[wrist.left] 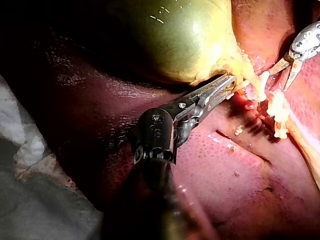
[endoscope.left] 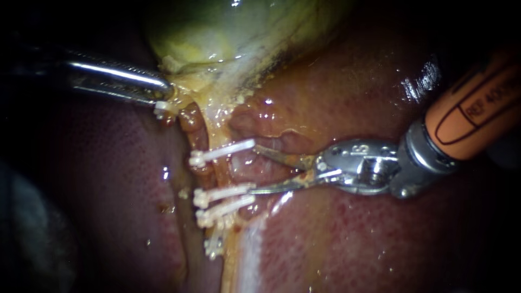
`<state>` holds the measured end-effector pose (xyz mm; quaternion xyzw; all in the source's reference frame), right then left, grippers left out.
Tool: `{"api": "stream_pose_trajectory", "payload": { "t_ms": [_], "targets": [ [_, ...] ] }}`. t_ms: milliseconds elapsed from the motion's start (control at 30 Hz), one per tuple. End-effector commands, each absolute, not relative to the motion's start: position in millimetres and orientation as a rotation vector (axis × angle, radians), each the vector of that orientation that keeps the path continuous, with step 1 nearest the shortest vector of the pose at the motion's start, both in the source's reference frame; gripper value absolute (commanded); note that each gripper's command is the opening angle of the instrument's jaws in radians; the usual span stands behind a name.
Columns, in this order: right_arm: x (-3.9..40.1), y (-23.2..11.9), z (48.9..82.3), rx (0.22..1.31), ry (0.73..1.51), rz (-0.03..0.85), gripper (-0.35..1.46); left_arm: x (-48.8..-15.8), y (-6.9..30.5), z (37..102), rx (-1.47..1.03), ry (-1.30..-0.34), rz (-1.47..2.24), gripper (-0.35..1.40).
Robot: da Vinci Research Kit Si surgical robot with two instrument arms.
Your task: Go to the cutting position right tube
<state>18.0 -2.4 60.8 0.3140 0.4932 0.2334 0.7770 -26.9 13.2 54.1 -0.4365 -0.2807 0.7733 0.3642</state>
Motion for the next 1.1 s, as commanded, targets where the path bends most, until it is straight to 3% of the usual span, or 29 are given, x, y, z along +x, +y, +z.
{"api": "stream_pose_trajectory", "payload": {
  "t_ms": [33,500,1100],
  "targets": [
    [18.2,-2.3,60.8,0.688,1.077,0.503,1.38,-26.9,13.2,54.2,-1.123,-0.722,1.989,-0.35],
    [21.4,-2.5,60.6,0.797,1.183,0.397,1.28,-27.1,13.1,54.3,-1.123,-0.720,1.989,-0.35],
    [28.2,-4.9,62.5,0.847,1.261,0.381,1.25,-27.2,13.1,54.6,-1.123,-0.722,1.990,-0.35]
  ]
}}
